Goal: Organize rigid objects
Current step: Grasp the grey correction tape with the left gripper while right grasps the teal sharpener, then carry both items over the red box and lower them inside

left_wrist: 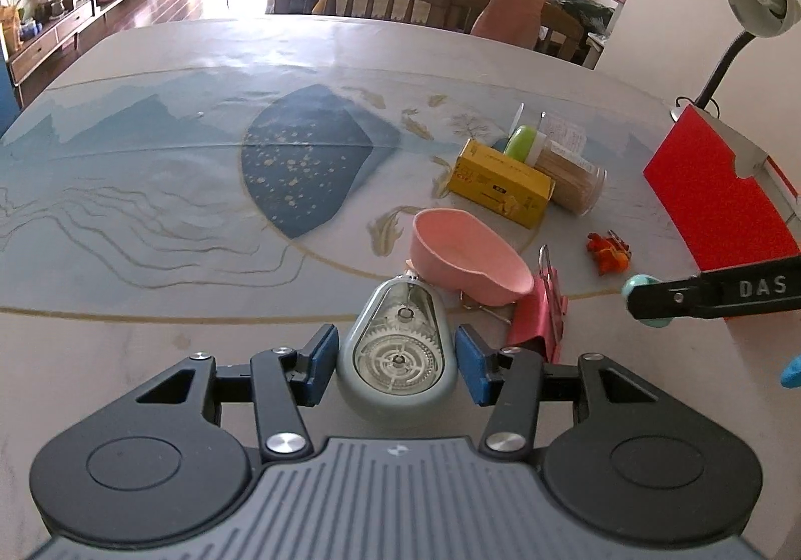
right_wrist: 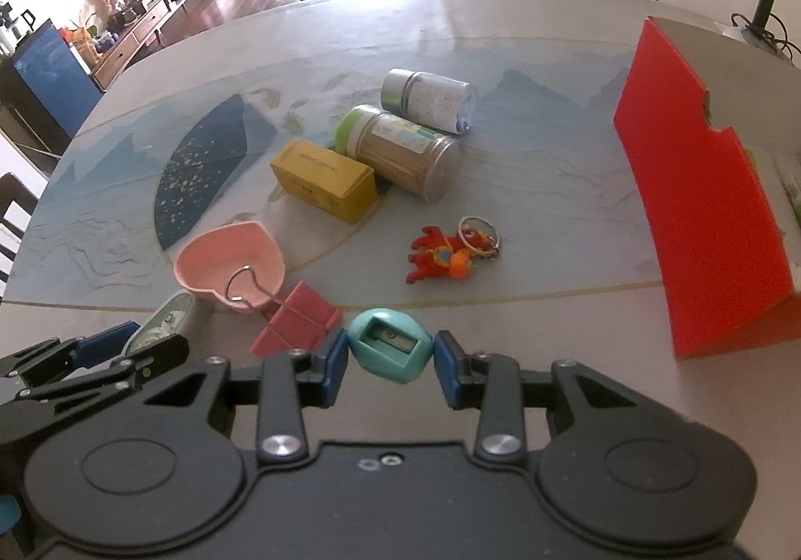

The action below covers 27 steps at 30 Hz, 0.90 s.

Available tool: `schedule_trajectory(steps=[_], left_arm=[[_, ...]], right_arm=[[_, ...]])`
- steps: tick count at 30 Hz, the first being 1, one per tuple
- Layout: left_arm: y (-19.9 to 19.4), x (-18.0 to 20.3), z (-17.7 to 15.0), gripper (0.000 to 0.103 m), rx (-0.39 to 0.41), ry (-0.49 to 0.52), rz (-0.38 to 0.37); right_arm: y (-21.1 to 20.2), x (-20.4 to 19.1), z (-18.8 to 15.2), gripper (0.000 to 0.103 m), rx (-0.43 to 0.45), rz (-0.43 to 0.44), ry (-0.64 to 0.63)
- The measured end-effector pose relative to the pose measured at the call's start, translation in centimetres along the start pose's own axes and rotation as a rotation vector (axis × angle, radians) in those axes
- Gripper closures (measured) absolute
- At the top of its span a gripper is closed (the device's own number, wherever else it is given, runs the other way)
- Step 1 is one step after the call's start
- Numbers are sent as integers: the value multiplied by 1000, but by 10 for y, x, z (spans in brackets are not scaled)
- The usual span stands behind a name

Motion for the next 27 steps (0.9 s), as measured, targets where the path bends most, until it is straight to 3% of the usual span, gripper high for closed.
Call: schedule_trajectory(steps=[13,27], left_arm=[[-33,-10,0,53,11,-34,9],[-67,18,14,54,59,-31,1]], right_arm=[[-38,22,-7,67,47,46,49],[-78,64,-3,67,139,80,64]])
Point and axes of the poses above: each gripper's, at about its wrist camera, not at the fingertips, and y roughly the way its jaws point, x to its right, z to its top, the point moved 5 cm from there along y, roughly the way its jaws point, and after that the axes turned 13 degrees about -y, right-handed, at the moved point
